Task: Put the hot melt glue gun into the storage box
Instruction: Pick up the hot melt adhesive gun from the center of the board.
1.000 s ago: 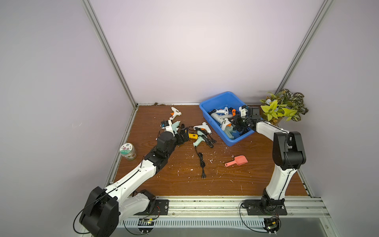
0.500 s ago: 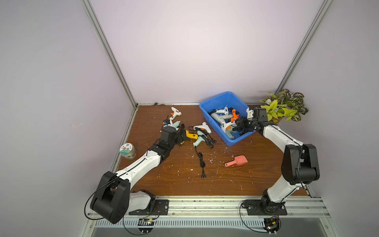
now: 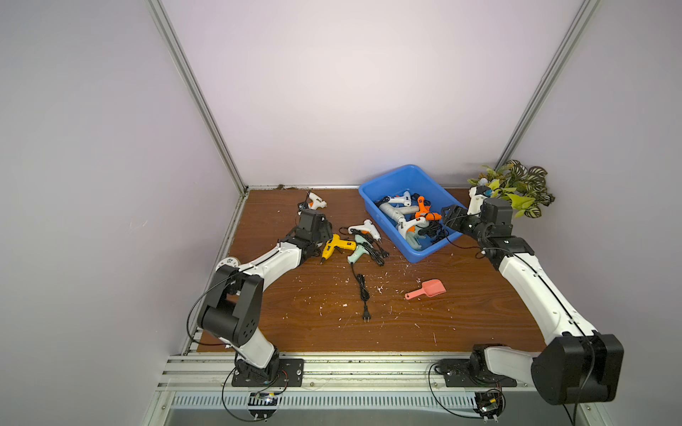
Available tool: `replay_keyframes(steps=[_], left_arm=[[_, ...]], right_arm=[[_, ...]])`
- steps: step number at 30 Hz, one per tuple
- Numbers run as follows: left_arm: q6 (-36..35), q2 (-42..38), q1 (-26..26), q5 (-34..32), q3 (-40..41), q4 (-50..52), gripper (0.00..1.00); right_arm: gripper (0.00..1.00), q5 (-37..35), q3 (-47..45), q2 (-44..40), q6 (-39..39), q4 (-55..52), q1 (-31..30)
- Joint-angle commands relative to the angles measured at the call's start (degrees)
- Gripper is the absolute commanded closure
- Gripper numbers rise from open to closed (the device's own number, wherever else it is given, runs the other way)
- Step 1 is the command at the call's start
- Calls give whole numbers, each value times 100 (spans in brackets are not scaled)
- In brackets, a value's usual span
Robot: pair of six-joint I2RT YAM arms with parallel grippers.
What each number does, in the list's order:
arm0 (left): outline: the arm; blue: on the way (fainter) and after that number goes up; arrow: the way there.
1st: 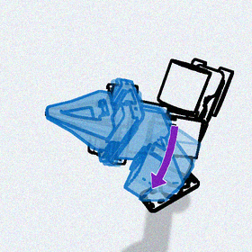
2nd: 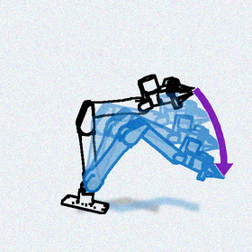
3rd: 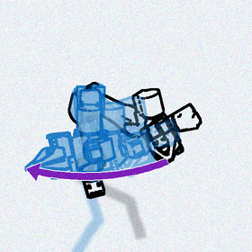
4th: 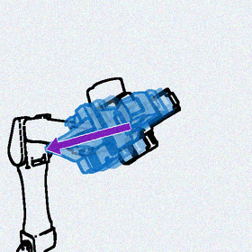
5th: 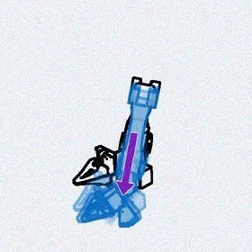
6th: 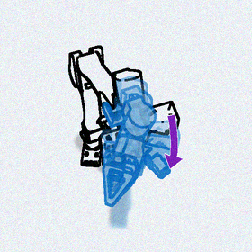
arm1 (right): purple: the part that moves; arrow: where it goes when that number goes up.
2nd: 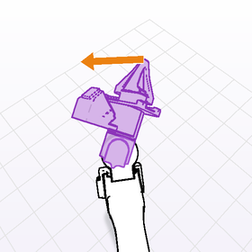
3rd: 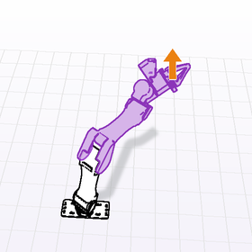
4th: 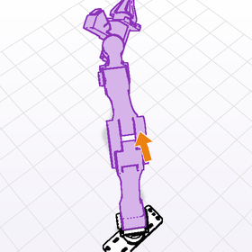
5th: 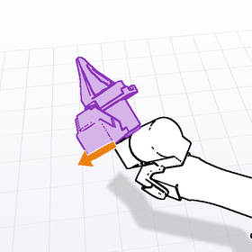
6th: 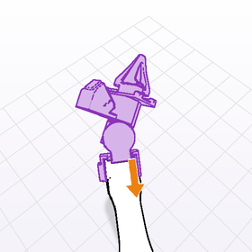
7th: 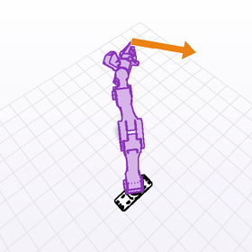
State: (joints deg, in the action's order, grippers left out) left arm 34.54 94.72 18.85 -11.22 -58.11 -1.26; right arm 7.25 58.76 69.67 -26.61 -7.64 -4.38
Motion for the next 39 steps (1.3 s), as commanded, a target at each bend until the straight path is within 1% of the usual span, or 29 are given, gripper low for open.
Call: replay_keyframes(steps=[1,12,16,20,22,31,34,39], left_arm=[[113,359,-176,-18,-224,374,24],[123,1466,-391,404,-773,477,32],[126,1684,-495,543,-895,486,36],[157,1756,-572,525,-880,490,39],[188,1778,-623,527,-854,504,44],[202,1917,-734,551,-807,499,59],[208,1963,-736,515,-821,542,59],[136,2043,-748,317,-914,795,53]], right_arm=[[28,-152,-178,-230,46,435,16],[25,-172,-414,-515,42,711,19],[25,-171,-442,-542,50,730,14],[25,-172,-462,-530,42,751,10],[25,-154,-471,-509,24,771,16],[24,-134,-480,-507,14,781,13],[24,-134,-473,-529,7,782,13],[23,-157,-505,-581,-11,814,16]])
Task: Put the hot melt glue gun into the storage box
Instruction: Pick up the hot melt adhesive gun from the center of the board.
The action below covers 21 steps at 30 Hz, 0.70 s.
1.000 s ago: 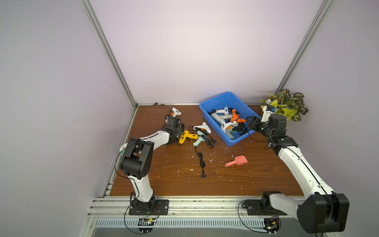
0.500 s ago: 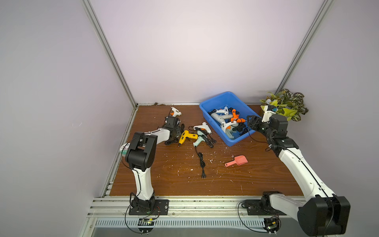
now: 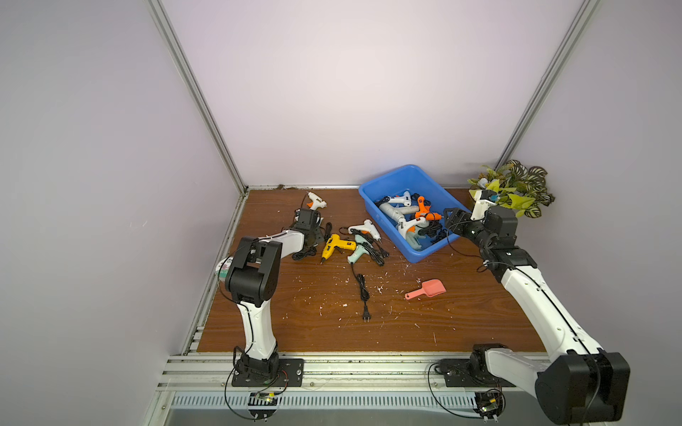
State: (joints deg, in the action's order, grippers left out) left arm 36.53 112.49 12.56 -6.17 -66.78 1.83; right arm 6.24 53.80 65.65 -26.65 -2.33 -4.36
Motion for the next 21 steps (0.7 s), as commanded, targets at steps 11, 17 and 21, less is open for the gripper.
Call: replay_keyframes(steps=[11,17,21], left_arm=[[-243,615,-117,-130,-351,847,60],[-245,270,-120,-205,-189,764,81],[-248,-182,-122,-329,23,625,97]], right_arm=[[23,-173,-49,-322,-24,314,12],[23,-101,-42,-368,-37,351,13],[23,112,-21,-338,-72,428,13]])
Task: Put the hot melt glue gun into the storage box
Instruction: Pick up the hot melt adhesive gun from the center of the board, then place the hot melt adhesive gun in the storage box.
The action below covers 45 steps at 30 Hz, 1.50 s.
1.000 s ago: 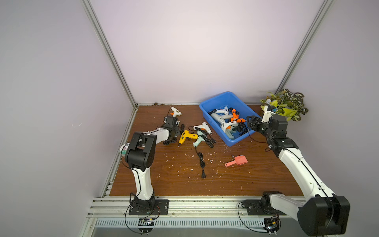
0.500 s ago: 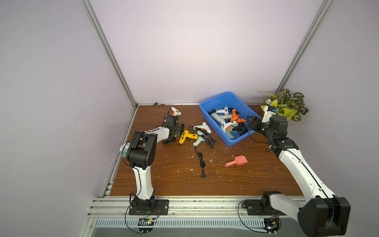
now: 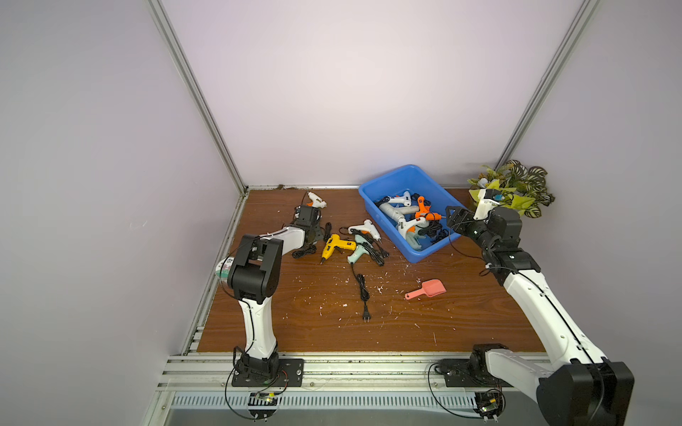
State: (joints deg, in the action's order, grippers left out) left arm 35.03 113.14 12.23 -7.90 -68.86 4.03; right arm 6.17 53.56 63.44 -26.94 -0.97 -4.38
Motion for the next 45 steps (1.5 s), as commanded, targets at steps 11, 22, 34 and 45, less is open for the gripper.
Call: replay_keyframes(steps=[11,22,34,45], left_arm=[[-272,-2057,-88,-92,1437,-546,100],[-845,-3713,174,919,2611,-2117,100],[-1552,-4034,1050,2092,3273,-3976,100],[-1726,-3260,1749,2834,2847,-4247,100]], right_arm=[[23,1085,-22,32,-288,752,3],[23,2361,-94,458,-686,1629,-193],[23,2908,281,1318,-861,2346,-1337],[23,3405,784,2104,-880,2739,-1835]])
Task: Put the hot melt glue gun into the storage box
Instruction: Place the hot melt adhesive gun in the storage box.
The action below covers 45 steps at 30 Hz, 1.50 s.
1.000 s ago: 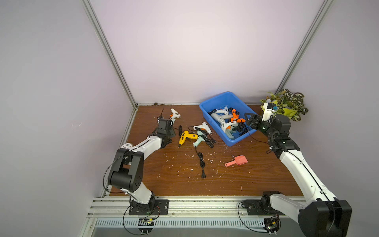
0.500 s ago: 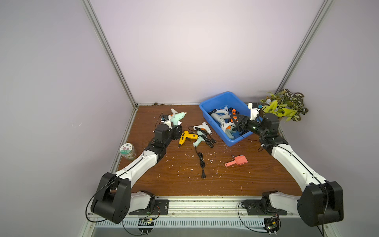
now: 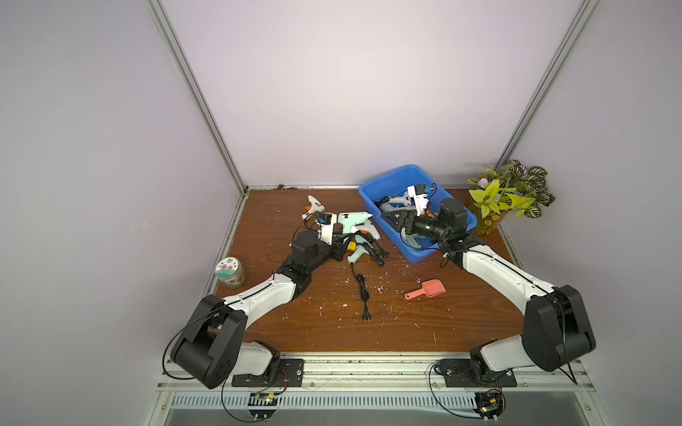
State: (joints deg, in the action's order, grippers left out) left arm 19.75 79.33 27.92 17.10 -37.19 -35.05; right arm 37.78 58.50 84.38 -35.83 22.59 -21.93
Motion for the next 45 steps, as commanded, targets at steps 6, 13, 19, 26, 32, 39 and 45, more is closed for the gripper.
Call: replay_keyframes(steps=[6,13,19,26,32,39,45], left_arm=[[-258,462,431,469,-638,-248,100],[-236,511,477,540,-698,-265,100],[-199,573,489,599,-736,-279,100],[-106,653,488,593,-766,-310,100],[5,689,486,520,-795,-322,100],[116,634,487,510,-807,-345,94],[218,601,486,502,-799,-407,82]], right_arm=[[23,97,469,227,179,48,-136],[25,-25,498,370,354,-201,-145],[38,569,456,685,-120,550,-211],[49,922,382,911,-588,1216,-252],[60,973,311,992,-700,1354,-278],[81,899,344,1010,-696,1278,-277],[98,747,411,946,-645,1131,-276]])
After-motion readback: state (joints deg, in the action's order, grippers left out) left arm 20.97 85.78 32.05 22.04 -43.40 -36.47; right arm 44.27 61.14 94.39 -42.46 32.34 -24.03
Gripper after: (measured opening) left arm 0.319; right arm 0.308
